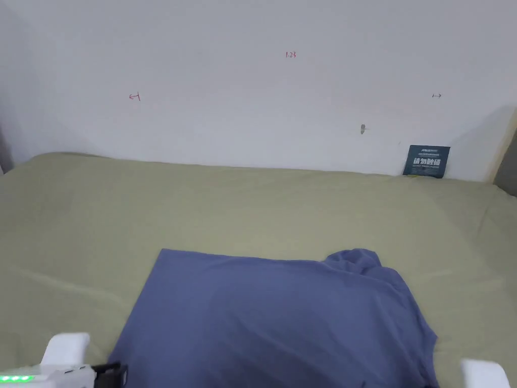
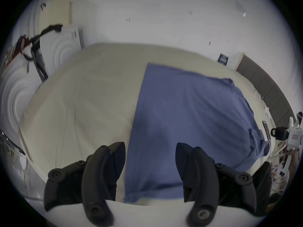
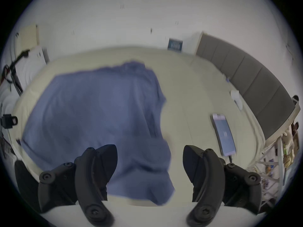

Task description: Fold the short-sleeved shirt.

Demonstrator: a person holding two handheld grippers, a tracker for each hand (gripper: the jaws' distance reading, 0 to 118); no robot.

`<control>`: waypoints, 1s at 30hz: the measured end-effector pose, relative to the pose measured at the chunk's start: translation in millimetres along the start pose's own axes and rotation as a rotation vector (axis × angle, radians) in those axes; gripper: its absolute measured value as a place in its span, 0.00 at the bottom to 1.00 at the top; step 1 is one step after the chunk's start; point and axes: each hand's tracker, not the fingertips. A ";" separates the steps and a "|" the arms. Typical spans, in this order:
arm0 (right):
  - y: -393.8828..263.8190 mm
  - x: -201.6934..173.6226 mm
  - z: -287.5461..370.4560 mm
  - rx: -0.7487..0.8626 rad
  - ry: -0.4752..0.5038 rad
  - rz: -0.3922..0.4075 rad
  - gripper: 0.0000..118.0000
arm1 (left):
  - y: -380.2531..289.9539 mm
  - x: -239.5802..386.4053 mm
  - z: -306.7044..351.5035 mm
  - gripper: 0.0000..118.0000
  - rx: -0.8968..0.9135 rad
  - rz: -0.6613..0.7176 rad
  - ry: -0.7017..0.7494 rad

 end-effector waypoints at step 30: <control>20.3 -84.5 16.5 0.326 0.102 -0.014 0.01 | 7.1 -42.0 21.1 0.05 -0.167 0.041 -0.060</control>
